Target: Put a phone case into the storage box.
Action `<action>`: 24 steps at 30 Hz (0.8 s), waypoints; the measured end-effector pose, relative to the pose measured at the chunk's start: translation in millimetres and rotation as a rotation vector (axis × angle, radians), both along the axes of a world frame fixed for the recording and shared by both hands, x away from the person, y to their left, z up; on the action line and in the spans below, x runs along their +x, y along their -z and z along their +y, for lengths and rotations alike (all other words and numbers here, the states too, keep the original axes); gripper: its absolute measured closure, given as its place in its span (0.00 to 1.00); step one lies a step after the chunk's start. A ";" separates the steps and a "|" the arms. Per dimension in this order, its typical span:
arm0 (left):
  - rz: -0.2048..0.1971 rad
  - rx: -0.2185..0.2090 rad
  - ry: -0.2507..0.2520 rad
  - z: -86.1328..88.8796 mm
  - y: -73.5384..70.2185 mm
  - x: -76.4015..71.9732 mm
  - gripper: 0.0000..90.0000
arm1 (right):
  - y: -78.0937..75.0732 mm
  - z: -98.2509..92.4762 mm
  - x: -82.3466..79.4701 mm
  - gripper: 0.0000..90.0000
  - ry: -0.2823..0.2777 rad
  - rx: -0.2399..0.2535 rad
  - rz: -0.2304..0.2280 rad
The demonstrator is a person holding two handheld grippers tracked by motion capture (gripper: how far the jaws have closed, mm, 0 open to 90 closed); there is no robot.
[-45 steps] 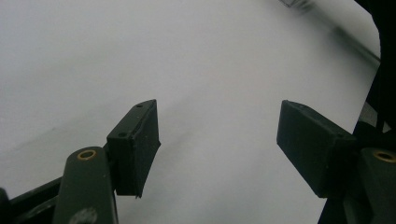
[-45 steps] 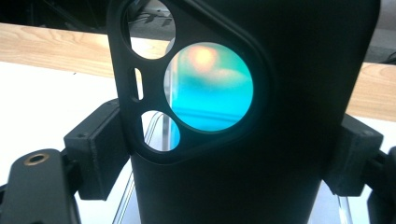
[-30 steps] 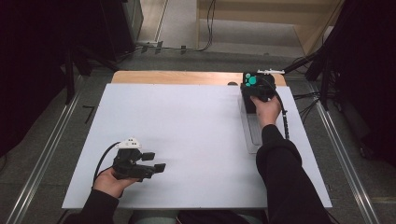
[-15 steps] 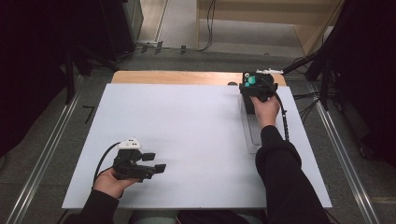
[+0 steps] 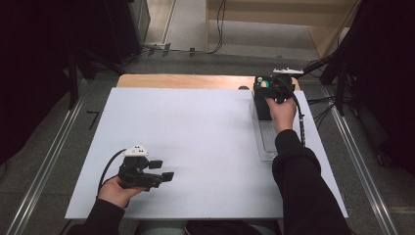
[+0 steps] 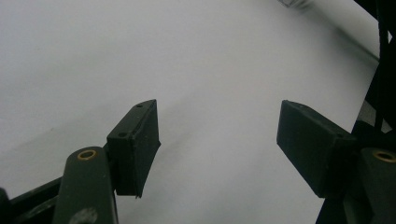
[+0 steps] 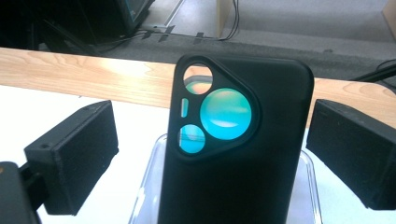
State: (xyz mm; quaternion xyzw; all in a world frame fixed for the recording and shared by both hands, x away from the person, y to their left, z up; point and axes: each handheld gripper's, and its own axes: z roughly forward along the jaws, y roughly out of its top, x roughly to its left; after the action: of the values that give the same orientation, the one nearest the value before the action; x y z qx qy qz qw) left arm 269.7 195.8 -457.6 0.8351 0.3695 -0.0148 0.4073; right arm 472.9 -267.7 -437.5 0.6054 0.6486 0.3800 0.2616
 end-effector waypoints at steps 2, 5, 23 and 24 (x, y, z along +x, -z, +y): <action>0.001 -0.003 -0.003 0.1 -0.3 -0.1 0.33 | -3.6 1.2 -1.8 0.01 -0.002 0.004 0.008; 0.004 -0.006 -0.006 0.1 -0.3 -0.1 0.33 | -8.6 3.3 -4.8 0.01 -0.018 0.028 0.025; 0.023 -0.017 -0.004 1.8 -0.1 1.3 0.33 | -21.8 39.8 -21.7 0.01 -0.222 0.079 0.143; 0.022 -0.017 -0.004 1.7 0.0 1.4 0.33 | -22.1 42.4 -23.3 0.01 -0.235 0.093 0.152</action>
State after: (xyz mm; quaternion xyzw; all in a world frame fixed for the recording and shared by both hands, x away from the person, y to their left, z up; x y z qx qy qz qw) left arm 271.1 197.5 -457.6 0.8306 0.3757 -0.0263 0.4103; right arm 449.6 -225.2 -415.3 0.5637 0.7148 0.3905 0.1370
